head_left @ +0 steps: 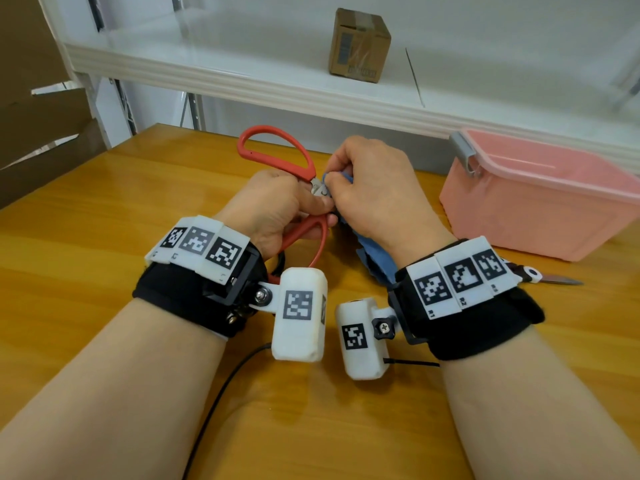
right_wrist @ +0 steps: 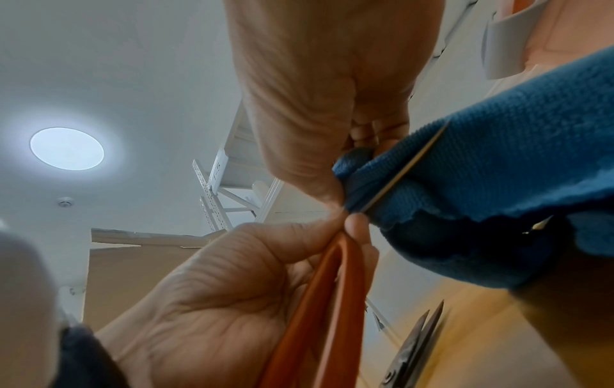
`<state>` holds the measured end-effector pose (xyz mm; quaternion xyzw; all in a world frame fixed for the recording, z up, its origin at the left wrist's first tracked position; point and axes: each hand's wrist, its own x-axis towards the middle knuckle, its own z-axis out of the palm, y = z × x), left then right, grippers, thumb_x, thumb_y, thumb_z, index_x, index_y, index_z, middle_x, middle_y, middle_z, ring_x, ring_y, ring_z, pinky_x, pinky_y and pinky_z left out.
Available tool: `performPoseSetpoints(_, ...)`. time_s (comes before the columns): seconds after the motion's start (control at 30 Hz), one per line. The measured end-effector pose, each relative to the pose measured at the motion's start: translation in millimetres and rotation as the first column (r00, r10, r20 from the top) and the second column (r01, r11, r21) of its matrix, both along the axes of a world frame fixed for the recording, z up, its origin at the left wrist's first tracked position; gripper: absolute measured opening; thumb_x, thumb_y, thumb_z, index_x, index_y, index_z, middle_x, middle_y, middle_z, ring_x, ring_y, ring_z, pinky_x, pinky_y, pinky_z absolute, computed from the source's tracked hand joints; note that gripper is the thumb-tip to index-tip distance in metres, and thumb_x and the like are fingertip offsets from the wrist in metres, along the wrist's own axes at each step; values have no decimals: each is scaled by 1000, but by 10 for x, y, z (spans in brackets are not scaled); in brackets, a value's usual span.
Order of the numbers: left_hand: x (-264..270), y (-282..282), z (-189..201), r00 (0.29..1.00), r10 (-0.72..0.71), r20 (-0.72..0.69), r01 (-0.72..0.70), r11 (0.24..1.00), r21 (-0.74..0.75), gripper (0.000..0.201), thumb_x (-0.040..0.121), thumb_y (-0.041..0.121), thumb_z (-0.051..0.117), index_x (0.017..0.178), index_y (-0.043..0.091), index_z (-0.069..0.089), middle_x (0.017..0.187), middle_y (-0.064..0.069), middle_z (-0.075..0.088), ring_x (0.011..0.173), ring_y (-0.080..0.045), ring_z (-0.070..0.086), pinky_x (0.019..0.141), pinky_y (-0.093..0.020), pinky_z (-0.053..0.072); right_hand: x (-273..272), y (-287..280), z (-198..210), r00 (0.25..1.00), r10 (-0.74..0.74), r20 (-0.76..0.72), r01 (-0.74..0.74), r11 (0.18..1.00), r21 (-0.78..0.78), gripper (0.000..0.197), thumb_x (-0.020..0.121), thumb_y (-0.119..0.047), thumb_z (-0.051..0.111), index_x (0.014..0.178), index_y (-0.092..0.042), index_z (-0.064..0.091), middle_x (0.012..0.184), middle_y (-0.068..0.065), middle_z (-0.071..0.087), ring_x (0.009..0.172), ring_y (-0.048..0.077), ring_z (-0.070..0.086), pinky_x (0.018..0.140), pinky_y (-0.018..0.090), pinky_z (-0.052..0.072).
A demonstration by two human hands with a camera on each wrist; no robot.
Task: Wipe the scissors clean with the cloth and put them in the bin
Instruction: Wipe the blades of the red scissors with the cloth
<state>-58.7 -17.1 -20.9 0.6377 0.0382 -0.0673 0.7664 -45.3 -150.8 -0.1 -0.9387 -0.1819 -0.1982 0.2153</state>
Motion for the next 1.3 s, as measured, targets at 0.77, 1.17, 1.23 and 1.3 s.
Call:
performPoseSetpoints(0.77, -7, -17, -26, 1000, 6, 12, -6, 1000, 13, 26, 82, -11, 62, 107, -8, 62, 93, -20, 68, 68, -24, 71, 58, -32, 58, 26, -24, 9, 999, 31, 30, -32, 999, 31, 13, 94, -18, 57, 98, -20, 69, 92, -9, 62, 89, 10, 58, 80, 28, 46)
performPoseSetpoints(1.17, -9, 106, 16, 997, -81, -15, 78, 984, -158, 12, 89, -5, 56, 87, 2, 66, 67, -6, 67, 66, -14, 69, 52, -23, 55, 78, -139, 143, 993, 105, 57, -118, 933, 339, 9, 86, -18, 68, 84, -27, 67, 75, -17, 63, 74, 0, 61, 68, 14, 47)
performPoseSetpoints(1.23, -11, 97, 23, 998, -64, -27, 58, 981, -183, 16, 88, -5, 57, 103, -2, 62, 71, -7, 68, 67, -15, 69, 54, -24, 55, 91, -160, 146, 994, 95, 58, -110, 928, 357, 10, 86, -16, 67, 85, -27, 67, 76, -16, 63, 75, 2, 62, 71, 20, 52)
performPoseSetpoints(1.3, -8, 93, 21, 998, -55, -27, 49, 979, -196, 21, 87, -5, 58, 107, -2, 61, 73, -8, 67, 67, -15, 69, 55, -25, 56, 91, -165, 140, 993, 112, 39, -118, 927, 356, 10, 86, -16, 68, 86, -26, 68, 76, -15, 63, 74, 1, 62, 70, 20, 52)
